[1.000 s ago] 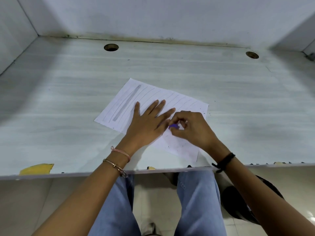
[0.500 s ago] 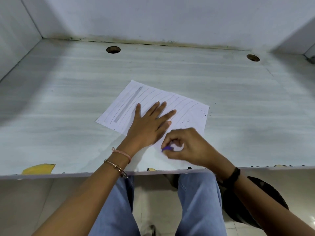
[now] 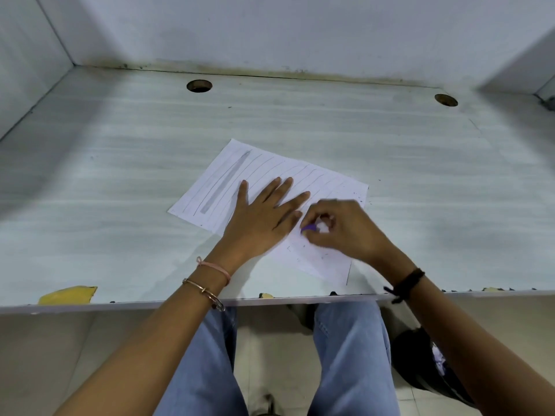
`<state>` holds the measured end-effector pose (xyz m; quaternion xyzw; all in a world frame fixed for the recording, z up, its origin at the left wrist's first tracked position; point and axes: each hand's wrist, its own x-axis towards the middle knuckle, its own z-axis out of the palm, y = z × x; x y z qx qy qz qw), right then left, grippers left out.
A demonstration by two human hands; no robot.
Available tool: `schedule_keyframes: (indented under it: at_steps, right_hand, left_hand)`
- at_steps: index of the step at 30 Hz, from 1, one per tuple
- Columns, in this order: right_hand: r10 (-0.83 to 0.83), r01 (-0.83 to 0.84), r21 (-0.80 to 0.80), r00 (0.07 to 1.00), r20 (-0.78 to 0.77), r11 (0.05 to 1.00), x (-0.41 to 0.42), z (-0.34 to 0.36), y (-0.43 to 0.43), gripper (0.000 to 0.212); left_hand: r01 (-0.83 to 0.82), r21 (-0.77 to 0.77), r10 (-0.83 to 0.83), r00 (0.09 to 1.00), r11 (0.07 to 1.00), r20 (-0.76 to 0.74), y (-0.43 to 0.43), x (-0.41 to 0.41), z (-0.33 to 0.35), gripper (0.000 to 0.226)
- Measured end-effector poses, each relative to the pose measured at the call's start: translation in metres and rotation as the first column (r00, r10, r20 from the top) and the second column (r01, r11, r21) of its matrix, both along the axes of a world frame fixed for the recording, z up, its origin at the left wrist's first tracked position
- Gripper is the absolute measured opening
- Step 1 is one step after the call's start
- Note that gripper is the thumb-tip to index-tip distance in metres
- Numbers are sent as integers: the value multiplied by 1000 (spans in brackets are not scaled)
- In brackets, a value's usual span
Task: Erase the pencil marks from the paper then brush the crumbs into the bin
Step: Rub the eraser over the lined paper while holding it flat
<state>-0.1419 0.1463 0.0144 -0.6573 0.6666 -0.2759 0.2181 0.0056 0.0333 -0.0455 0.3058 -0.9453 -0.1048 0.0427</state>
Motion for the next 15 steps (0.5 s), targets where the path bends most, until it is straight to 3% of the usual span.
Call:
schedule_keyframes:
  at_steps: [3, 6, 8, 12, 15]
  right_hand:
    - [-74, 72, -74, 997, -31, 995, 2, -2, -3, 12]
    - [162, -164, 97, 986, 25, 982, 20, 2, 16, 9]
    - [220, -224, 148, 975, 44, 963, 13, 7, 16, 9]
    - [-37, 36, -33, 998, -48, 999, -10, 3, -7, 9]
    - [64, -64, 3, 997, -54, 998, 5, 0, 4, 10]
  left_hand:
    - [-6, 7, 6, 1000, 1000, -7, -1, 0, 0, 48]
    - [13, -26, -13, 1000, 1000, 1, -2, 1, -1, 49]
    - [16, -29, -17, 1000, 999, -6, -1, 1, -1, 49]
    - [-6, 5, 6, 1000, 1000, -12, -1, 0, 1, 47]
    - [1, -14, -1, 1000, 1000, 7, -2, 0, 2, 48]
